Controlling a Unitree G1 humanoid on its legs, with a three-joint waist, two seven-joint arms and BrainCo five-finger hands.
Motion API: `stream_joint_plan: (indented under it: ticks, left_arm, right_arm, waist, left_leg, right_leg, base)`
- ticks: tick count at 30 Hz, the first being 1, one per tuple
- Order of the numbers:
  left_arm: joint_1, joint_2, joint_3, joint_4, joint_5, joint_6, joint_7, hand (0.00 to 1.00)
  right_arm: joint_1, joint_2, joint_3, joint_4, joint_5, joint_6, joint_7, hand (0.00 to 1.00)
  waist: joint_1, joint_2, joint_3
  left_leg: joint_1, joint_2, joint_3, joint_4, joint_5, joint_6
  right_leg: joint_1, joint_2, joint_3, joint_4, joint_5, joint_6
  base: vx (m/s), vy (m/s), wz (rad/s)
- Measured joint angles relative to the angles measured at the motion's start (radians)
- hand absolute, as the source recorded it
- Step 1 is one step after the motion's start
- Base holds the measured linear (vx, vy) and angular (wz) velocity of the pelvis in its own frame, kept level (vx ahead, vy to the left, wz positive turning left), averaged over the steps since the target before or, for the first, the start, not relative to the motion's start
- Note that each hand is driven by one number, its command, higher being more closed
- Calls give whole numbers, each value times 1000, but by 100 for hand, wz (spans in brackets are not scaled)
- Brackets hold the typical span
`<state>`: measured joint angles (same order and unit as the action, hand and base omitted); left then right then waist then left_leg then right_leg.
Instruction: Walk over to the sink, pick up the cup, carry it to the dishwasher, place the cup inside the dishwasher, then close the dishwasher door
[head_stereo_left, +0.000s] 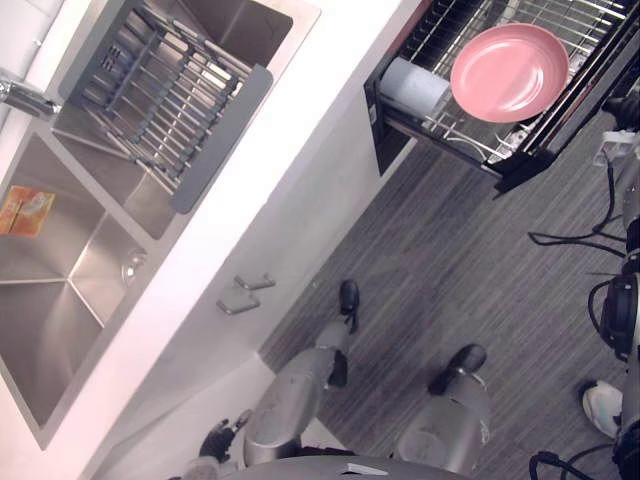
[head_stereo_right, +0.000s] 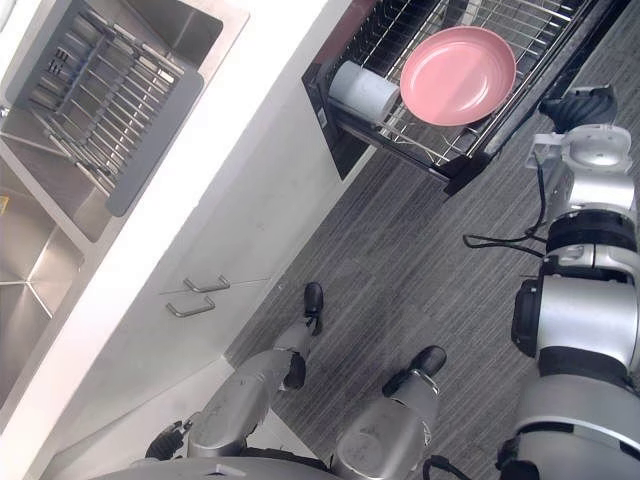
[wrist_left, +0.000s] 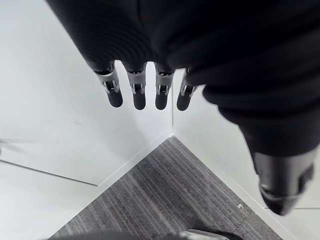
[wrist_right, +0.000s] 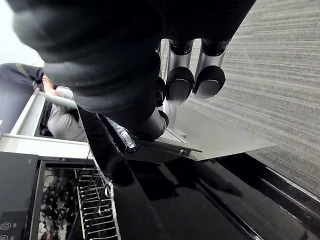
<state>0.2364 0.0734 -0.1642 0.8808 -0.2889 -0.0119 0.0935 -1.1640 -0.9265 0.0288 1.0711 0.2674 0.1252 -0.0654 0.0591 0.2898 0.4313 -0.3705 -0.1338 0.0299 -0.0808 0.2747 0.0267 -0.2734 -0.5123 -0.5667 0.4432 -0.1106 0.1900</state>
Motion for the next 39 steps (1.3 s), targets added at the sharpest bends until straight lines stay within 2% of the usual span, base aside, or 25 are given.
stream_joint_plan:
  ticks: [4,8,11,15,17,20,22,24,26,27,28,29,36,38,39]
  left_arm:
    - [52,-1,-22,9,30,2,-15,0]
    - [75,-6,-43,38,57,2,-22,0]
    - [75,-6,-52,40,64,-9,-35,0]
    - [76,-4,-66,40,99,-16,-43,0]
    - [79,-4,-74,40,115,-23,-58,0]
    - [89,-4,-74,40,138,-37,-64,0]
    - [100,-4,-74,39,146,-45,-74,0]
    - [110,-4,-74,37,169,-53,-81,0]
    - [110,-4,-74,37,177,-54,-86,0]
    - [111,-4,-73,37,183,-59,-88,0]
    - [112,-3,-73,37,187,-61,-90,0]
    - [113,-3,-73,38,195,-63,-96,0]
    - [112,15,-70,37,213,-97,-103,0]
    - [110,20,-50,37,211,-110,-110,0]
    - [109,20,-38,35,207,-114,-113,0]
  right_arm:
    - [-10,-25,42,12,-40,8,2,100]
    - [-35,-29,83,12,-40,8,2,100]
    - [-67,-24,120,12,-41,8,4,100]
    - [-121,-12,155,12,-60,7,20,100]
    - [-151,-9,156,12,-61,2,33,100]
    - [-177,9,157,12,-56,-16,45,100]
    - [-188,22,168,12,33,-15,115,100]
    - [-190,31,175,10,143,-14,250,100]
    - [-192,55,172,-1,202,-22,327,100]
    - [-199,85,151,-3,249,-43,377,100]
    - [-196,88,140,3,256,-46,387,100]
    - [-195,85,132,3,259,-59,402,0]
    - [-174,109,51,0,315,-149,431,0]
    - [-129,140,4,-10,316,-190,427,0]
    - [-110,141,-7,-19,316,-194,426,0]
  waist:
    - [4,17,-13]
    - [25,48,-36]
    - [39,60,-46]
    - [63,66,-50]
    - [92,67,-51]
    - [105,71,-54]
    - [114,71,-54]
    - [130,72,-55]
    - [135,72,-55]
    - [139,74,-57]
    - [139,74,-57]
    - [139,74,-57]
    - [142,73,-56]
    - [138,69,-53]
    - [138,61,-47]
  left_leg:
    - [-3,-15,-43,-5,2,-6]
    - [-13,-21,-85,-5,12,-18]
    - [-19,-30,-113,-5,22,-18]
    - [-32,-36,-142,0,38,-16]
    - [-31,-45,-150,1,40,-19]
    - [-32,-52,-168,1,44,-23]
    - [-28,-54,-170,1,48,-29]
    - [-23,-56,-174,1,49,-31]
    - [-22,-56,-179,1,50,-31]
    - [-21,-55,-186,1,50,-31]
    - [-19,-55,-189,1,50,-31]
    - [-19,-53,-192,1,50,-31]
    - [-14,-26,-190,1,41,-41]
    - [-1,-11,-183,1,39,-43]
    - [4,-8,-181,1,39,-44]
  right_leg:
    - [2,-30,-28,61,-44,16]
    - [0,-45,-56,110,-79,18]
    - [0,-65,-82,159,-114,17]
    - [-4,-83,-112,206,-145,16]
    - [-6,-98,-113,233,-168,13]
    - [6,-106,-130,244,-185,12]
    - [16,-106,-135,242,-190,9]
    - [29,-105,-141,239,-195,9]
    - [33,-104,-146,239,-198,10]
    - [40,-103,-155,239,-202,5]
    - [44,-101,-158,237,-203,3]
    - [46,-97,-159,236,-204,2]
    - [50,-65,-155,224,-201,1]
    - [66,-45,-154,200,-190,-3]
    - [71,-39,-154,193,-185,0]
  base:
    - [-67,-83,30]
    - [-63,-103,21]
    - [-39,-127,31]
    - [-13,-144,29]
    - [-11,-137,19]
    - [-11,-131,22]
    - [-13,-97,13]
    - [-23,-77,8]
    - [-42,-78,8]
    - [-54,-82,10]
    - [-65,-71,8]
    - [-52,-36,2]
    - [-72,-45,-5]
    - [-33,-76,-13]
    - [-10,-86,-14]
